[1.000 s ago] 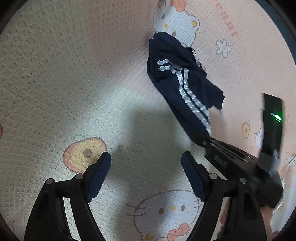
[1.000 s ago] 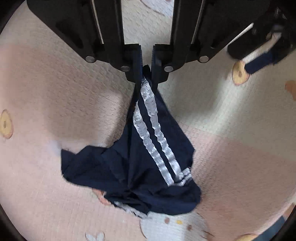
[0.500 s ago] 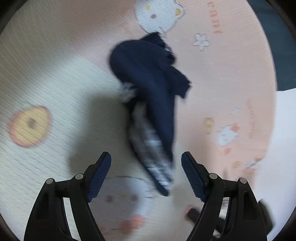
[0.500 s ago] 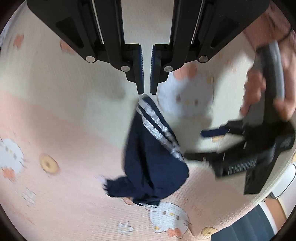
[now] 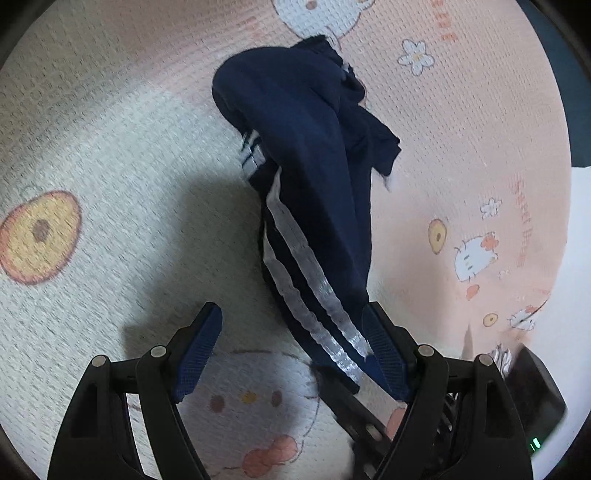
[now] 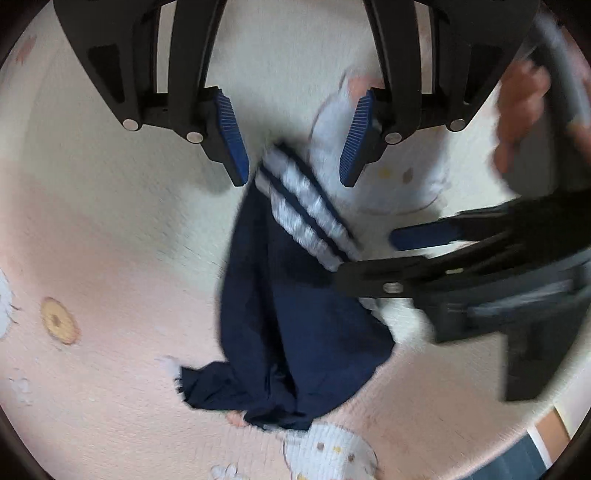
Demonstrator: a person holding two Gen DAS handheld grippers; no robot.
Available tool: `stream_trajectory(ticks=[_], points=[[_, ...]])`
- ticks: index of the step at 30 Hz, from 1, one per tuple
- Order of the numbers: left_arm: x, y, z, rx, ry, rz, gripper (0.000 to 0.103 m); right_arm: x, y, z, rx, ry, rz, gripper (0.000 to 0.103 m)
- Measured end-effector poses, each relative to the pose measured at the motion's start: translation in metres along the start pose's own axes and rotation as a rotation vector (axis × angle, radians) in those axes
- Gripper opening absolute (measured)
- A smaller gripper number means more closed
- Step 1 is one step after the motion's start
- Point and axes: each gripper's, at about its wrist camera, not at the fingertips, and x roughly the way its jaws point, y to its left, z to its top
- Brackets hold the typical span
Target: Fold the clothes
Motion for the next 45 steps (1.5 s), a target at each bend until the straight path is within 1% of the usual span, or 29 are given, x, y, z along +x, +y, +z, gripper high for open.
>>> stream_trajectory(ticks=[1, 2, 3, 4, 5, 6, 11, 13, 14, 15, 17, 18, 22, 25, 28, 32, 35, 39, 41, 45], points=[[0.003, 0.0, 0.002, -0.005, -0.004, -0.001, 0.08, 0.01, -0.001, 0.005, 0.003, 0.011, 0.009, 0.038], [0.004, 0.0, 0.002, -0.011, -0.008, -0.004, 0.08, 0.014, -0.002, 0.009, 0.008, 0.002, 0.003, 0.015], [0.006, 0.001, 0.002, -0.017, -0.013, -0.007, 0.08, 0.018, -0.002, 0.014, 0.012, -0.007, -0.001, 0.011], [0.007, -0.001, 0.002, -0.018, -0.012, -0.021, 0.081, 0.017, -0.004, 0.015, 0.026, -0.014, 0.017, 0.007], [0.007, -0.002, 0.001, -0.017, -0.008, -0.041, 0.08, 0.016, -0.006, 0.017, 0.039, -0.02, 0.035, 0.006], [0.008, -0.004, 0.0, -0.016, -0.005, -0.06, 0.08, 0.014, -0.008, 0.019, 0.052, -0.027, 0.053, 0.006], [0.011, -0.012, -0.003, -0.009, 0.013, -0.157, 0.08, -0.011, -0.002, 0.012, 0.015, -0.065, 0.059, 0.005], [0.018, -0.019, -0.006, -0.003, 0.051, -0.198, 0.079, -0.022, 0.005, 0.008, -0.011, -0.072, 0.044, 0.005], [0.021, -0.023, -0.008, 0.012, 0.064, -0.2, 0.066, -0.027, 0.008, 0.007, -0.026, -0.073, 0.03, 0.005], [0.023, -0.027, -0.011, 0.032, 0.075, -0.194, 0.04, -0.031, 0.011, 0.004, -0.038, -0.069, 0.008, 0.005], [0.026, -0.038, -0.018, 0.096, 0.085, -0.15, 0.023, -0.038, 0.013, 0.0, -0.054, -0.056, -0.034, 0.005], [0.027, -0.045, -0.021, 0.129, 0.085, -0.131, 0.02, -0.04, 0.012, -0.002, -0.057, -0.049, -0.052, 0.005], [0.021, -0.066, -0.029, 0.226, 0.073, -0.095, 0.017, -0.047, 0.009, -0.003, -0.016, -0.014, -0.103, 0.005], [0.014, -0.081, -0.03, 0.286, 0.045, -0.075, 0.014, -0.053, 0.009, 0.0, -0.006, -0.008, -0.119, 0.005], [0.01, -0.083, -0.03, 0.291, 0.037, -0.08, 0.014, -0.056, 0.014, 0.004, -0.022, -0.021, -0.133, 0.005], [0.009, -0.087, -0.03, 0.293, 0.037, -0.086, 0.014, -0.055, 0.01, 0.014, -0.013, -0.026, -0.132, 0.005], [0.005, -0.088, -0.028, 0.303, 0.028, -0.089, 0.011, -0.056, 0.005, 0.01, -0.003, -0.025, -0.147, 0.005], [0.003, -0.087, -0.027, 0.302, 0.021, -0.09, 0.011, -0.054, 0.006, 0.01, 0.003, -0.02, -0.159, 0.005], [0.001, -0.086, -0.027, 0.301, 0.017, -0.09, 0.011, -0.049, 0.008, 0.014, -0.006, -0.021, -0.172, 0.006], [-0.002, -0.085, -0.025, 0.293, 0.013, -0.091, 0.011, -0.05, 0.012, 0.011, -0.017, -0.018, -0.188, 0.009]])
